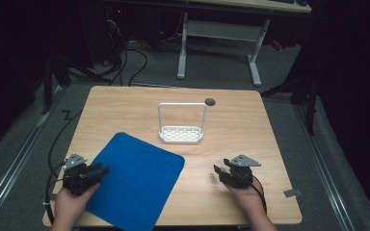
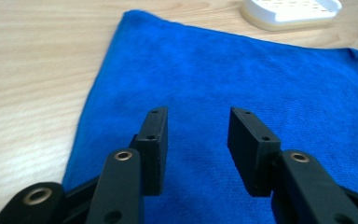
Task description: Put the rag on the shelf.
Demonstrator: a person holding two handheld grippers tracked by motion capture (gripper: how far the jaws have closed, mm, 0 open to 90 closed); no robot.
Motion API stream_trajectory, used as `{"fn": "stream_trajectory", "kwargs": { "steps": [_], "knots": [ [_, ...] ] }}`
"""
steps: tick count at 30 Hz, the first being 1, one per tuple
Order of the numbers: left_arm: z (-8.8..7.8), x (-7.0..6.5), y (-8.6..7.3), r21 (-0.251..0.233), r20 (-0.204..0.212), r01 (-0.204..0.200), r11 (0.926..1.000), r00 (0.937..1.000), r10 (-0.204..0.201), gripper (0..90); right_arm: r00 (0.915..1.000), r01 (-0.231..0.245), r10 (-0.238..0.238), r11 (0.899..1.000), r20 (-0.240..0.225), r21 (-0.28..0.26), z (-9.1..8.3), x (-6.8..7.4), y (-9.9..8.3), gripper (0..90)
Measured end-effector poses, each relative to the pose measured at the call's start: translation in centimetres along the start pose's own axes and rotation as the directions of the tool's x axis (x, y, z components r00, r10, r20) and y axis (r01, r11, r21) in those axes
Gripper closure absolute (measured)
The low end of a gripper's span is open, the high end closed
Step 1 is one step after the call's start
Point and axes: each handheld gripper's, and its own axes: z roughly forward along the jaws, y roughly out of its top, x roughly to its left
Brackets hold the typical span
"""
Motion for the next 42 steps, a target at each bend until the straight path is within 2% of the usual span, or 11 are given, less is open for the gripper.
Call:
{"fn": "stream_trajectory", "kwargs": {
  "steps": [2, 4, 11, 15, 20, 21, 23, 26, 29, 36, 42],
  "knots": [
    [0.2, -0.2, 0.2, -0.004, 0.004, -0.012, 0.9999, 0.9999, 0.012, 58.2, 1.0000, -0.006, 0.006, 1.000, 0.001, -0.015, -0.2, -0.1, 0.0, 49.0],
    [0.4, -0.1, 0.1, -0.012, 0.018, 0.004, 0.9999, 0.9998, -0.004, 58.2, 0.9999, -0.010, 0.010, 1.000, 0.003, -0.019, -0.4, -0.2, 0.0, 49.0],
    [0.9, 0.0, -0.1, 0.007, 0.013, -0.006, 1.0000, 0.9999, 0.006, 58.0, 0.9998, -0.021, 0.020, 0.999, -0.003, -0.026, -0.5, -0.4, 0.0, 51.0],
    [0.8, 0.2, -0.2, 0.007, 0.014, 0.001, 1.0000, 0.9999, -0.001, 58.3, 0.9993, -0.028, 0.027, 0.999, -0.026, -0.039, -0.4, -0.2, 0.2, 54.0],
    [0.5, 0.1, -0.3, 0.012, 0.018, -0.004, 0.9999, 0.9998, 0.004, 63.5, 0.9989, 0.011, -0.013, 0.999, -0.045, -0.048, -0.2, 0.8, 0.8, 58.9],
    [0.4, 0.1, -0.4, 0.013, 0.027, -0.001, 0.9999, 0.9996, 0.001, 67.1, 0.9971, 0.015, -0.019, 0.998, -0.073, -0.054, 0.0, 1.9, 1.2, 61.9],
    [0.2, 0.0, -0.6, 0.022, 0.025, -0.001, 0.9998, 0.9997, 0.001, 71.7, 0.9947, 0.029, -0.034, 0.998, -0.097, -0.055, 0.2, 2.7, 1.5, 64.9],
    [0.0, -0.1, -1.1, 0.044, 0.022, -0.005, 0.9990, 0.9998, 0.004, 78.6, 0.9866, 0.067, -0.075, 0.996, -0.145, -0.061, 0.9, 4.4, 2.2, 68.6],
    [0.1, -0.3, -1.7, 0.073, 0.012, -0.019, 0.9971, 0.9998, 0.018, 81.7, 0.9732, 0.079, -0.090, 0.995, -0.212, -0.058, 1.9, 6.0, 2.8, 72.2],
    [0.7, -0.8, -2.6, 0.119, -0.012, -0.053, 0.9915, 0.9984, 0.055, 84.1, 0.9413, 0.156, -0.160, 0.987, -0.297, -0.037, 4.0, 9.8, 4.2, 81.0],
    [0.7, -0.9, -2.8, 0.112, -0.011, -0.058, 0.9920, 0.9982, 0.059, 84.4, 0.9103, 0.262, -0.241, 0.965, -0.336, 0.016, 5.5, 12.6, 4.3, 90.0]
  ]
}}
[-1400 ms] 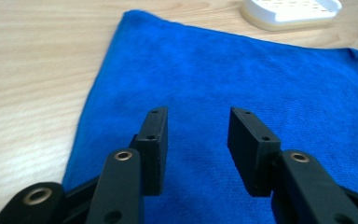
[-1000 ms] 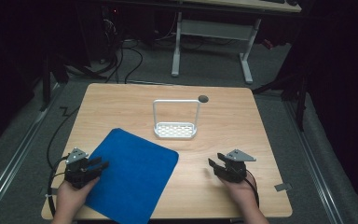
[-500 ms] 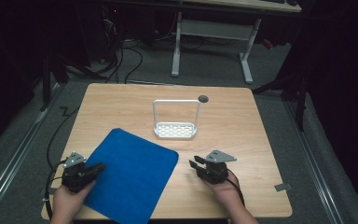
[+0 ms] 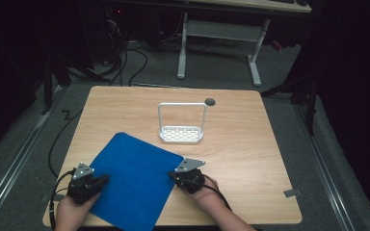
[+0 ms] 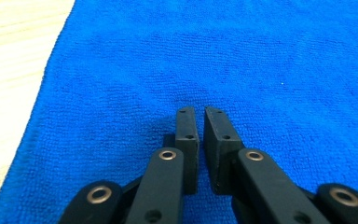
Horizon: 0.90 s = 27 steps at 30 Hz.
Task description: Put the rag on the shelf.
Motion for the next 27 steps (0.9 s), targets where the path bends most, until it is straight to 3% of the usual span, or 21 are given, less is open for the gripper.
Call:
{"fn": "stream_trajectory", "kwargs": {
  "steps": [2, 6, 12, 15, 17, 23, 25, 27],
  "knots": [
    [0.0, -0.1, 0.0, 0.001, 0.004, -0.002, 1.0000, 1.0000, 0.002, 84.4, 0.9998, 0.021, -0.021, 0.999, -0.002, 0.033, 0.5, 0.3, 0.0, 90.0],
    [0.0, -0.4, 0.0, 0.008, 0.026, -0.011, 0.9999, 0.9996, 0.011, 84.4, 0.9999, 0.014, -0.014, 0.998, -0.009, 0.067, 1.0, 0.3, -0.2, 90.0],
    [-0.2, -1.7, -0.1, 0.042, 0.090, -0.046, 0.9981, 0.9951, 0.042, 84.1, 0.9996, 0.013, -0.015, 0.998, 0.025, 0.068, 0.0, -0.6, -0.9, 90.0],
    [-0.2, -3.0, -0.3, 0.058, 0.131, -0.067, 0.9961, 0.9896, 0.059, 83.4, 0.9985, -0.005, 0.001, 0.998, 0.054, 0.065, -0.8, -1.5, -1.7, 90.0],
    [0.0, -3.9, -0.3, 0.065, 0.172, -0.082, 0.9945, 0.9826, 0.070, 82.9, 0.9966, -0.015, 0.009, 0.997, 0.081, 0.072, -1.6, -2.2, -2.2, 90.0],
    [0.6, -6.0, 0.2, 0.083, 0.233, -0.146, 0.9858, 0.9646, 0.123, 80.9, 0.9905, -0.039, 0.028, 0.996, 0.135, 0.079, -2.9, -3.3, -3.2, 90.0],
    [0.6, -6.0, 0.6, 0.061, 0.219, -0.161, 0.9851, 0.9650, 0.144, 76.9, 0.9882, -0.057, 0.045, 0.995, 0.146, 0.082, -3.3, -3.6, -3.3, 88.7],
    [0.6, -5.4, 0.9, 0.014, 0.174, -0.152, 0.9883, 0.9738, 0.147, 74.6, 0.9894, -0.056, 0.047, 0.997, 0.137, 0.062, -3.5, -3.5, -3.3, 87.5]
  ]
}}
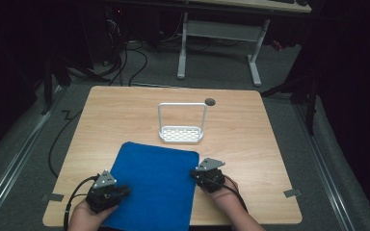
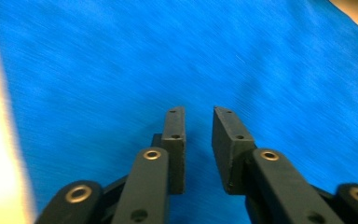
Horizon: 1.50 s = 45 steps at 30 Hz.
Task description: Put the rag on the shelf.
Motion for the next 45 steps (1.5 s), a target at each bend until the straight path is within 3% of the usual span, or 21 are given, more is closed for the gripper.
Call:
{"fn": "stream_trajectory", "kwargs": {
  "steps": [4, 8, 10, 13, 16, 19, 25, 30, 38, 45],
  "knots": [
    [-0.3, 2.2, 0.2, -0.052, -0.077, 0.051, 0.9974, 0.9955, -0.055, 70.9, 0.9965, -0.012, 0.010, 1.000, -0.083, -0.024, -0.4, 1.2, 0.1, 86.3],
    [0.6, 3.2, -0.1, -0.016, -0.110, 0.042, 0.9990, 0.9930, -0.044, 71.7, 0.9943, 0.038, -0.038, 0.999, -0.100, 0.001, -0.1, 2.5, -0.1, 86.4],
    [0.8, 3.2, 0.2, -0.003, -0.086, 0.035, 0.9994, 0.9956, -0.035, 76.9, 0.9966, 0.033, -0.031, 0.999, -0.076, 0.013, -0.2, 2.3, -0.5, 87.6],
    [1.2, 2.7, 0.4, 0.001, -0.019, 0.027, 0.9996, 0.9995, -0.027, 77.2, 0.9990, 0.001, -0.001, 1.000, -0.046, 0.009, -0.7, 1.5, -1.1, 87.9],
    [1.8, 1.8, 0.8, 0.011, 0.037, 0.007, 0.9999, 0.9993, -0.008, 77.3, 0.9990, -0.041, 0.041, 0.999, -0.015, 0.004, -1.5, 0.3, -1.9, 88.1],
    [2.5, 0.5, 1.3, 0.024, 0.084, -0.022, 0.9995, 0.9963, 0.020, 77.8, 0.9972, -0.071, 0.071, 0.997, 0.020, 0.004, -2.3, -0.7, -2.7, 88.0],
    [3.9, -1.7, 2.1, 0.037, 0.164, -0.078, 0.9963, 0.9839, 0.071, 77.8, 0.9919, -0.095, 0.094, 0.995, 0.085, 0.009, -3.9, -2.1, -4.2, 88.0],
    [4.2, -2.6, 2.1, 0.031, 0.192, -0.090, 0.9955, 0.9780, 0.082, 77.8, 0.9871, -0.132, 0.131, 0.991, 0.092, 0.005, -5.3, -3.0, -5.6, 88.0],
    [4.0, -2.9, 1.9, 0.040, 0.206, -0.101, 0.9941, 0.9744, 0.091, 77.8, 0.9905, -0.095, 0.093, 0.995, 0.101, 0.015, -5.8, -2.4, -5.9, 87.5],
    [3.9, -3.0, 1.8, 0.037, 0.210, -0.097, 0.9946, 0.9738, 0.087, 76.0, 0.9915, -0.106, 0.104, 0.994, 0.078, 0.013, -5.8, -2.7, -5.8, 83.6]
  ]
}}
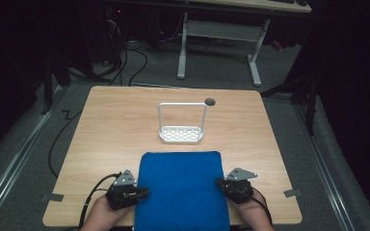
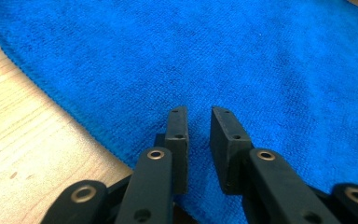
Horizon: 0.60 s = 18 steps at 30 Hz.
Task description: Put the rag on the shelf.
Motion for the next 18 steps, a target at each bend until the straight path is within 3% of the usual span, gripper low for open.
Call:
{"fn": "stream_trajectory", "kwargs": {
  "steps": [3, 4, 5, 8, 11, 12, 13, 14, 15, 16, 18],
  "knots": [
    [-0.4, 0.2, 0.0, -0.023, -0.061, -0.011, 0.9997, 0.9981, 0.010, 73.3, 1.0000, -0.006, 0.006, 0.999, -0.005, -0.042, -0.1, -0.1, 0.3, 79.0],
    [-0.4, 0.2, 0.0, -0.023, -0.061, -0.011, 0.9997, 0.9981, 0.010, 71.5, 0.9999, -0.009, 0.009, 0.999, -0.004, -0.051, -0.2, -0.2, 0.4, 77.3],
    [-0.8, 0.8, -0.2, -0.059, -0.095, 0.016, 0.9981, 0.9952, -0.022, 70.3, 1.0000, -0.009, 0.009, 0.998, -0.002, -0.057, -0.2, -0.2, 0.5, 75.4],
    [-1.6, 1.9, -0.4, -0.125, -0.169, 0.051, 0.9909, 0.9830, -0.072, 67.1, 0.9999, -0.013, 0.013, 0.997, 0.004, -0.070, -0.1, -0.3, 0.5, 71.8],
    [-2.3, 2.9, -0.5, -0.196, -0.218, 0.086, 0.9768, 0.9675, -0.129, 62.1, 0.9999, -0.007, 0.008, 0.996, 0.009, -0.088, -0.1, -0.5, 0.6, 68.3],
    [-2.3, 2.9, -0.5, -0.196, -0.218, 0.086, 0.9768, 0.9675, -0.129, 61.0, 0.9999, -0.007, 0.008, 0.996, 0.009, -0.088, -0.1, -0.5, 0.6, 68.3],
    [-2.6, 3.5, -0.4, -0.224, -0.252, 0.099, 0.9696, 0.9552, -0.155, 59.1, 0.9998, -0.018, 0.018, 0.995, 0.006, -0.096, -0.1, -0.6, 0.6, 67.6],
    [-2.6, 3.5, -0.4, -0.224, -0.252, 0.099, 0.9696, 0.9552, -0.155, 57.6, 0.9998, -0.018, 0.018, 0.995, 0.006, -0.096, -0.1, -0.6, 0.6, 67.6],
    [-2.6, 3.9, -0.2, -0.232, -0.282, 0.103, 0.9673, 0.9445, -0.168, 55.9, 0.9996, -0.025, 0.026, 0.994, 0.007, -0.102, -0.1, -0.7, 0.6, 67.8],
    [-2.6, 3.9, -0.2, -0.232, -0.282, 0.103, 0.9673, 0.9445, -0.168, 55.5, 0.9996, -0.025, 0.026, 0.994, 0.007, -0.102, -0.1, -0.7, 0.6, 67.8],
    [-2.4, 4.6, 0.1, -0.239, -0.296, 0.135, 0.9616, 0.9332, -0.204, 55.5, 0.9993, -0.033, 0.035, 0.994, 0.013, -0.108, -0.2, -0.8, 0.7, 68.0]
  ]
}}
